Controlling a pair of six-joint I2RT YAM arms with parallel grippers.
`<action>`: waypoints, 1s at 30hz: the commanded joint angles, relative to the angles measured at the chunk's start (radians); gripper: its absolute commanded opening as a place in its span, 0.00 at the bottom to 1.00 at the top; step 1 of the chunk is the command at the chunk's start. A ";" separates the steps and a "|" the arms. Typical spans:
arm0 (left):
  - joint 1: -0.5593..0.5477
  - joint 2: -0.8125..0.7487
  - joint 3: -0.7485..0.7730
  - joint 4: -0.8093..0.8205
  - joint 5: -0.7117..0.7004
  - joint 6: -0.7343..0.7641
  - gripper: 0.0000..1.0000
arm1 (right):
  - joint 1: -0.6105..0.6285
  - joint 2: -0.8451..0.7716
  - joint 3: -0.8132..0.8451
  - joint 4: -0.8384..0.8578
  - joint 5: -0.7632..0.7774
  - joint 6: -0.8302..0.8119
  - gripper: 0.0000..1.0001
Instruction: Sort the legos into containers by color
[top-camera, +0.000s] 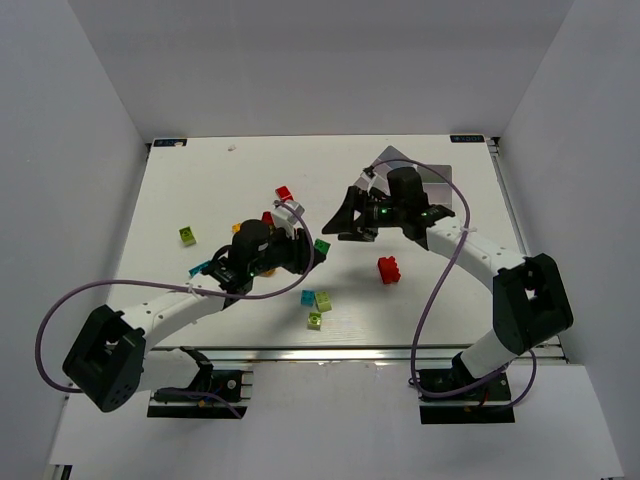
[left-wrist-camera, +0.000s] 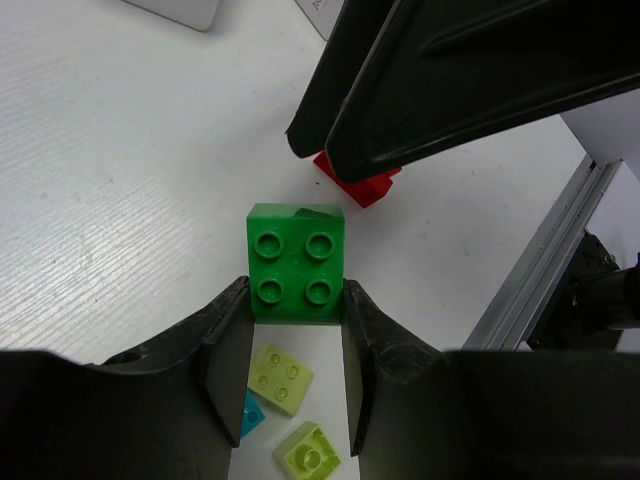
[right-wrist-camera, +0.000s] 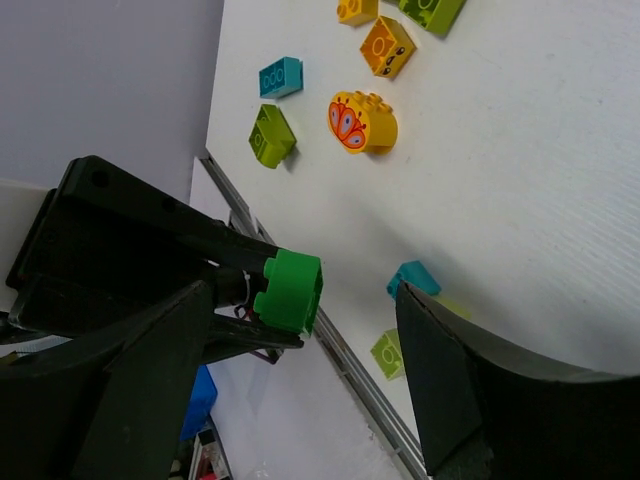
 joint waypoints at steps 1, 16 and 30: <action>-0.010 0.008 0.046 0.018 0.001 0.011 0.19 | 0.022 -0.015 -0.001 0.060 0.002 0.048 0.78; -0.014 0.020 0.089 0.012 -0.004 0.020 0.20 | 0.071 0.026 0.014 0.060 0.014 0.060 0.64; -0.013 0.028 0.106 -0.017 -0.053 0.015 0.50 | 0.069 0.015 0.025 0.082 -0.009 0.026 0.19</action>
